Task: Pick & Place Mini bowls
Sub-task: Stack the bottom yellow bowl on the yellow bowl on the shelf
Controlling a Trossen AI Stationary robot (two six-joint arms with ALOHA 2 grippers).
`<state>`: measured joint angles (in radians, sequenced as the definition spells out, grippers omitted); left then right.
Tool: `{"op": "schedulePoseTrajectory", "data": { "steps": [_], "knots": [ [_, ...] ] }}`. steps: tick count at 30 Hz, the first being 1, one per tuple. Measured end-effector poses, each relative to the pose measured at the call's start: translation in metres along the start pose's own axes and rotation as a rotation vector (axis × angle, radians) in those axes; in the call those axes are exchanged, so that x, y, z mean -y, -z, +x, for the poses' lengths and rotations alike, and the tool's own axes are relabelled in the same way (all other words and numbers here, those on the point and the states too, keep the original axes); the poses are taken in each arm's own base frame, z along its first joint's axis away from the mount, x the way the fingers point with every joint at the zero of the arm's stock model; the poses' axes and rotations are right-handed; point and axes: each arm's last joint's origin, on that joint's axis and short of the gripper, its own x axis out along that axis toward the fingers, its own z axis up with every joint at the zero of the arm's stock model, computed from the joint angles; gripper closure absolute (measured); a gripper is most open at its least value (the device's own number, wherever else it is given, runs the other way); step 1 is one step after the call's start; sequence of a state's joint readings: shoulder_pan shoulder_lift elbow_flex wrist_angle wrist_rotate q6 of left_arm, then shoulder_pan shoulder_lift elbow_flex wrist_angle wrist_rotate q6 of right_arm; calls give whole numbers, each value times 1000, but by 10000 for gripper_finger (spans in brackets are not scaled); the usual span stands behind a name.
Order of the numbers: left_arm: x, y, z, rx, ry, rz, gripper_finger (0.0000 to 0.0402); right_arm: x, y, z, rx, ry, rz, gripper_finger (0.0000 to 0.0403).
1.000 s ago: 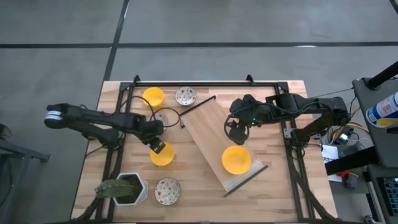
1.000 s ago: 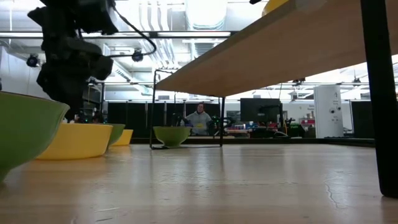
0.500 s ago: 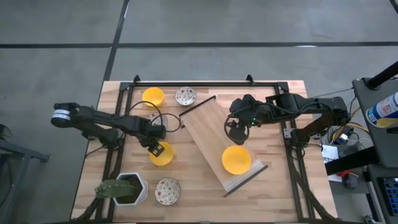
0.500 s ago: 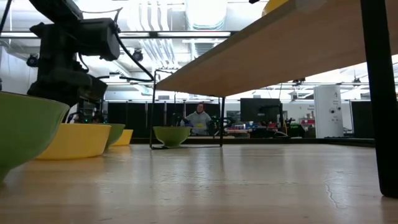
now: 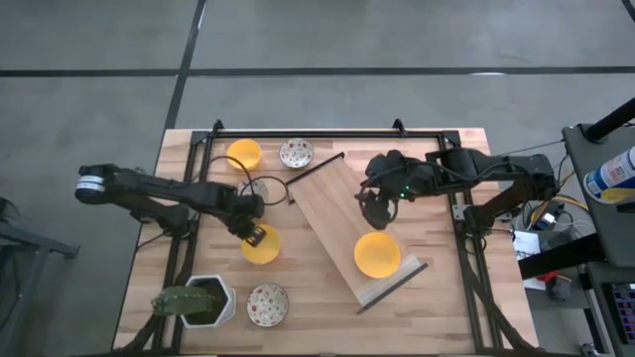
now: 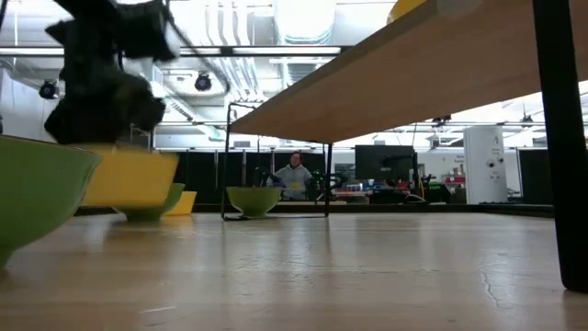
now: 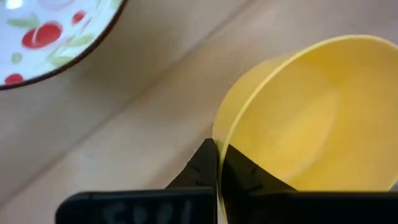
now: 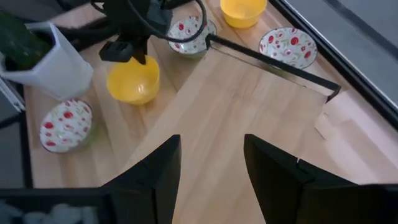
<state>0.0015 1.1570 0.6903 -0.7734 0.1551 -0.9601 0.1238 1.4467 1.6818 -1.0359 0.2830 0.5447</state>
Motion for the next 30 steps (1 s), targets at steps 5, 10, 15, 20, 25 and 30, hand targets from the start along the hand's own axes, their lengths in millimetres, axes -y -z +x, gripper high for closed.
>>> {"op": "schedulePoseTrajectory", "data": {
  "steps": [5,10,15,20,25,30],
  "knots": [
    [16,-4,-44,185,114,-47,400,-1,-5,-4,28,-14,74,232],
    [32,-11,-96,464,168,-57,401,-6,-15,-5,121,-74,134,232],
    [50,-23,-137,718,137,-37,401,-10,-23,-3,203,-98,154,232],
    [67,-36,-165,928,9,5,401,-9,-25,2,272,5,163,232],
    [86,-51,-184,1082,-166,81,401,-10,-32,3,382,98,118,232],
    [106,-65,-196,1187,-291,181,401,-14,-45,3,536,188,37,232]
  ]
}}
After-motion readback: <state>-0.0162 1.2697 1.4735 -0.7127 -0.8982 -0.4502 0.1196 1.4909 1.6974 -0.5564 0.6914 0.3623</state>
